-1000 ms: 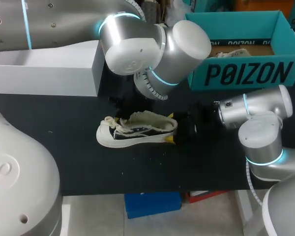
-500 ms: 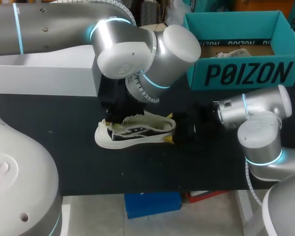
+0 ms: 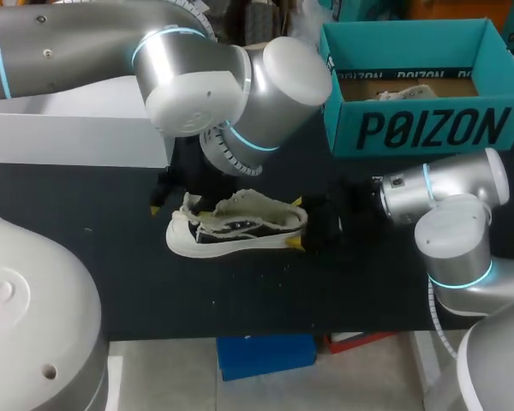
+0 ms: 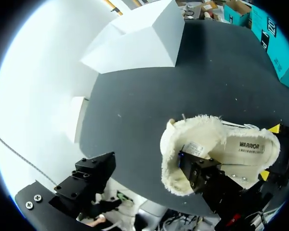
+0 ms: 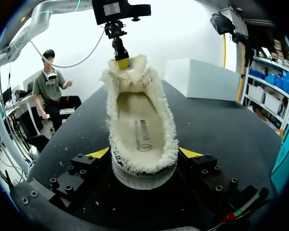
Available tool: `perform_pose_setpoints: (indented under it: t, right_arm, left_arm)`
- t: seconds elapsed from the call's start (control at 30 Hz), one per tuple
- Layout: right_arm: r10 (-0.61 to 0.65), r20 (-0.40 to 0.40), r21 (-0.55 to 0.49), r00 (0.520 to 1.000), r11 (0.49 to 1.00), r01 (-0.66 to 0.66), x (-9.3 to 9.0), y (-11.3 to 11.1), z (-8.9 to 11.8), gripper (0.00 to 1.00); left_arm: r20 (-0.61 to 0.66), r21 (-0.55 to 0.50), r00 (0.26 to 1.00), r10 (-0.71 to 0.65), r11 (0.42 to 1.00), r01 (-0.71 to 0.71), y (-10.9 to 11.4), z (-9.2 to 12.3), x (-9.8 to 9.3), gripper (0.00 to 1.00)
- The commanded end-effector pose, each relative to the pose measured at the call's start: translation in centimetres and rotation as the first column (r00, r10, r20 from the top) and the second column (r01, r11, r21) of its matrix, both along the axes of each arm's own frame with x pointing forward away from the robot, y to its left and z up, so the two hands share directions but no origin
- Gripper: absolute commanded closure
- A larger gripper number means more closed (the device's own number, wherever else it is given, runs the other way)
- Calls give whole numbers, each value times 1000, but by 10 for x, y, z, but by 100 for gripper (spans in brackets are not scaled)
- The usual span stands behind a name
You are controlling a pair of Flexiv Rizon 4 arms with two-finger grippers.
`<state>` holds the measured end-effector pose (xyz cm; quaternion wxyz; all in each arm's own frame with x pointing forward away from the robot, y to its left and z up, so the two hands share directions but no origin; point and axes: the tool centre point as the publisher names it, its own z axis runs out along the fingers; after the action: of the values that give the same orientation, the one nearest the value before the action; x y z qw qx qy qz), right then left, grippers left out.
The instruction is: Take the shoe out of the shoebox, open the shoe tongue, remove and reinsert the insole, then place the shoe into the shoebox
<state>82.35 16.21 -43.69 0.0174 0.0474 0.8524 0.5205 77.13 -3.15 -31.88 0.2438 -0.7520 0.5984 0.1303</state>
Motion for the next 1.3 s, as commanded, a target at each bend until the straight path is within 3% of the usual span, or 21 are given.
perform_pose_setpoints:
  t: [0.03, 0.33, 0.93, 1.3]
  right_arm:
    - [-1, 0, -1, 1000, 1000, 1, 1, -1, -2, 100]
    - [-1, 0, -1, 1000, 1000, 1, 1, -1, -2, 100]
    - [-1, 0, -1, 1000, 1000, 1, 1, -1, -2, 100]
    - [-1, 0, -1, 1000, 1000, 1, 1, -1, -2, 100]
  left_arm:
    - [9, -11, 1000, 3, 1000, -3, 11, 2, -2, 0]
    - [12, -12, 999, 33, 999, -33, 26, -3, -6, 0]
    - [-33, -51, 996, 84, 995, -86, 53, -34, -10, 0]
    - [-44, -60, 996, 82, 995, -84, 54, -41, -6, 0]
